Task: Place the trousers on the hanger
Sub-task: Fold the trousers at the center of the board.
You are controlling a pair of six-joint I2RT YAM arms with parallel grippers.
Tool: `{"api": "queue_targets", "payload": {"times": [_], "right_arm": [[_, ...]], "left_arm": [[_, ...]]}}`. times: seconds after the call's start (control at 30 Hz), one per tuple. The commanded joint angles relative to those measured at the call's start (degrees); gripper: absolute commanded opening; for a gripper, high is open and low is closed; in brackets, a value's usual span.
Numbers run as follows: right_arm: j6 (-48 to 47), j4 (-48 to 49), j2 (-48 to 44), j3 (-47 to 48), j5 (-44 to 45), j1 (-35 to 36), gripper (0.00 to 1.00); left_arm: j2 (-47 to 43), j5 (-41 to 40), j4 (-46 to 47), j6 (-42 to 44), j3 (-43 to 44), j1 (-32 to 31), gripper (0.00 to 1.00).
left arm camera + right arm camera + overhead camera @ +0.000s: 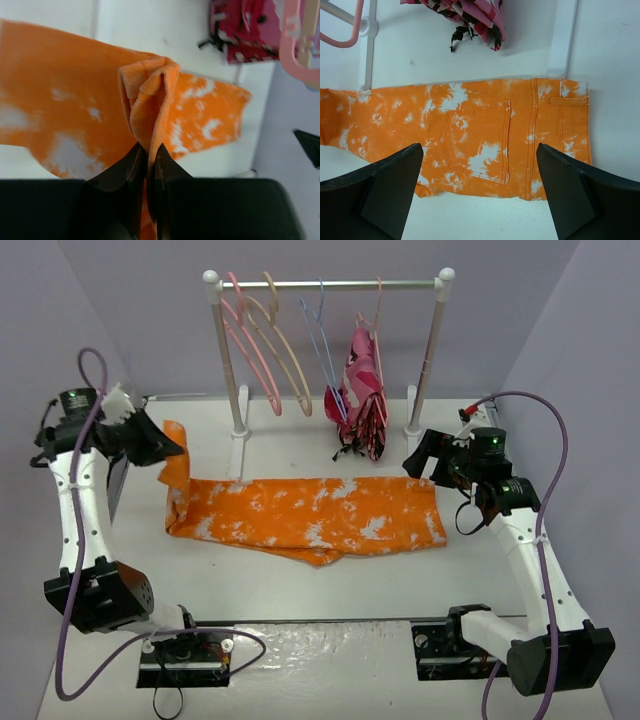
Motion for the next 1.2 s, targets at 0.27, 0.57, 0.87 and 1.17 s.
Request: {"api": "queue_targets", "payload": {"times": [0.27,0.57,0.87,1.17], "right_arm": [[-2.8,1.9,0.2,1.9,0.2,0.3,0.94],[-2.7,0.7,-5.0,6.0,3.1,0.3,0.95],[-5.4,0.7,-9.9,11.2,5.9,0.3,1.00],[-6.1,0.6,-13.0,11.7,4.9,0.3,1.00]], "left_arm": [[-10.1,15.3,40.2,-33.4,-19.3,-31.0,0.00],[-1.6,7.7,57.0,-43.9,-14.0,-48.3,0.00],[9.7,2.8,60.4,-42.2,-9.6,-57.1,0.00],[18.0,-3.9,60.4,-39.6,-5.7,-61.0,0.00]]}}
